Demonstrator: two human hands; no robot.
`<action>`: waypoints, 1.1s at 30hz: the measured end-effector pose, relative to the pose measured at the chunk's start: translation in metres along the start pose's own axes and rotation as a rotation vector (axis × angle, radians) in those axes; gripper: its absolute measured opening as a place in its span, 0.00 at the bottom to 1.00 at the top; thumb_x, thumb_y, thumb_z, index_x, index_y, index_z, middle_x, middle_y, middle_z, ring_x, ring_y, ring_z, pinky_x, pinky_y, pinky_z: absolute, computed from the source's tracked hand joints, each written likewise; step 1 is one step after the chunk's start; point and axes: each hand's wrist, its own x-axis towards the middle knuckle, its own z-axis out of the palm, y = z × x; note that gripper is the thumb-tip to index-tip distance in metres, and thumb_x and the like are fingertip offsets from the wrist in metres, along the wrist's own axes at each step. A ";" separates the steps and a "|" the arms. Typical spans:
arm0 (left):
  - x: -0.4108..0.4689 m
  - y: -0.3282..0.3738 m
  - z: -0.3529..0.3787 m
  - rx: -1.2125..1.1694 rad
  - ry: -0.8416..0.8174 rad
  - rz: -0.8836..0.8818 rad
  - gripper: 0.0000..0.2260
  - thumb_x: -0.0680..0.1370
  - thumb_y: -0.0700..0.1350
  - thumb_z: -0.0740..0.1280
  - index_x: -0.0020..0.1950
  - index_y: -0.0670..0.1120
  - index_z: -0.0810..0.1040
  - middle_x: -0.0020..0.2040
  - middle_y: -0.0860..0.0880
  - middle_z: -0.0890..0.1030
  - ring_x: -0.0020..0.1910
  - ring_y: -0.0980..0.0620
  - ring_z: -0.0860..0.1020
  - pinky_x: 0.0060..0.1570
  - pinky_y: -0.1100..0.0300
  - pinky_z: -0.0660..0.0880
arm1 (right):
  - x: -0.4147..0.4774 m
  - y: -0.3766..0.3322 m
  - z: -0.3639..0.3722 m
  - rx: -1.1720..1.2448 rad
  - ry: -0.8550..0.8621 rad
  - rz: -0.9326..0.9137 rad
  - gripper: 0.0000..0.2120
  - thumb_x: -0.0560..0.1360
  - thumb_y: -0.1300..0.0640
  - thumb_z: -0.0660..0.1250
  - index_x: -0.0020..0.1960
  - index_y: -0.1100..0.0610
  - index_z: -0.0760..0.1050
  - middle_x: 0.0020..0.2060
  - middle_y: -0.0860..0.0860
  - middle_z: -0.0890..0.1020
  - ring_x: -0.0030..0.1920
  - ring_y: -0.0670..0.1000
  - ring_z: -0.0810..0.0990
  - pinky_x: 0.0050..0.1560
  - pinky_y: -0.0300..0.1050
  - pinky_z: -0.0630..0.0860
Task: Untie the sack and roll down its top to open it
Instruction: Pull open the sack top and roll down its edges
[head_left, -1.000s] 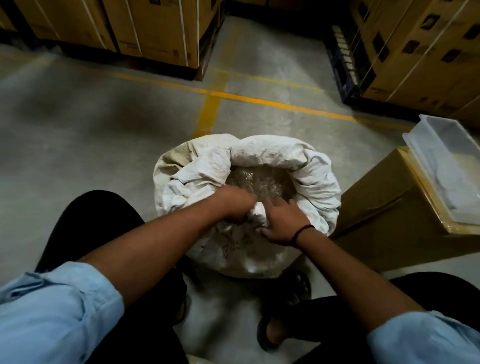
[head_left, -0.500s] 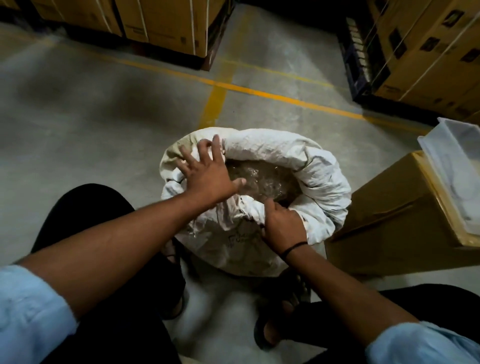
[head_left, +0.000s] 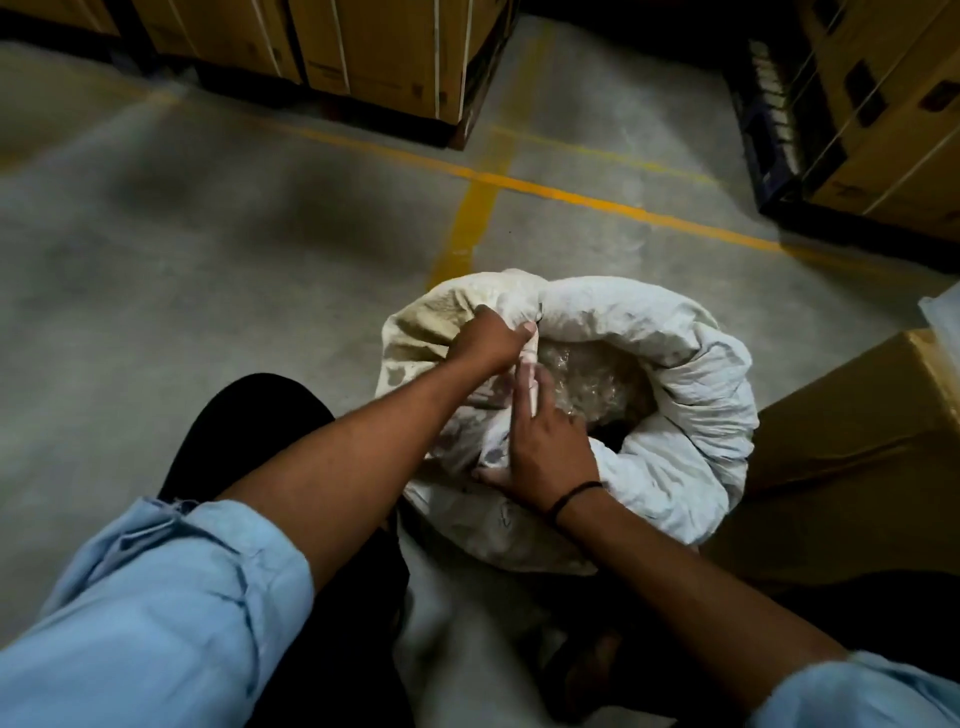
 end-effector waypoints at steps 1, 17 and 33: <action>0.005 0.000 -0.005 -0.127 -0.005 -0.031 0.30 0.79 0.60 0.66 0.70 0.37 0.70 0.60 0.37 0.81 0.56 0.39 0.81 0.48 0.54 0.77 | 0.002 0.002 0.000 0.030 0.020 0.044 0.64 0.64 0.31 0.72 0.79 0.62 0.36 0.77 0.66 0.52 0.56 0.64 0.80 0.52 0.55 0.76; 0.027 0.020 -0.064 -0.926 -0.176 -0.163 0.44 0.69 0.61 0.75 0.78 0.42 0.64 0.67 0.40 0.77 0.64 0.41 0.78 0.57 0.47 0.79 | -0.054 0.013 0.006 0.018 -0.078 0.127 0.64 0.68 0.40 0.73 0.75 0.57 0.23 0.71 0.58 0.59 0.50 0.60 0.81 0.43 0.51 0.78; -0.012 0.002 -0.002 -1.122 -0.221 -0.066 0.17 0.83 0.57 0.61 0.58 0.44 0.77 0.51 0.44 0.81 0.45 0.48 0.81 0.47 0.56 0.80 | -0.032 0.005 -0.021 0.099 0.189 0.078 0.57 0.68 0.42 0.72 0.80 0.61 0.38 0.68 0.64 0.66 0.35 0.62 0.80 0.31 0.49 0.77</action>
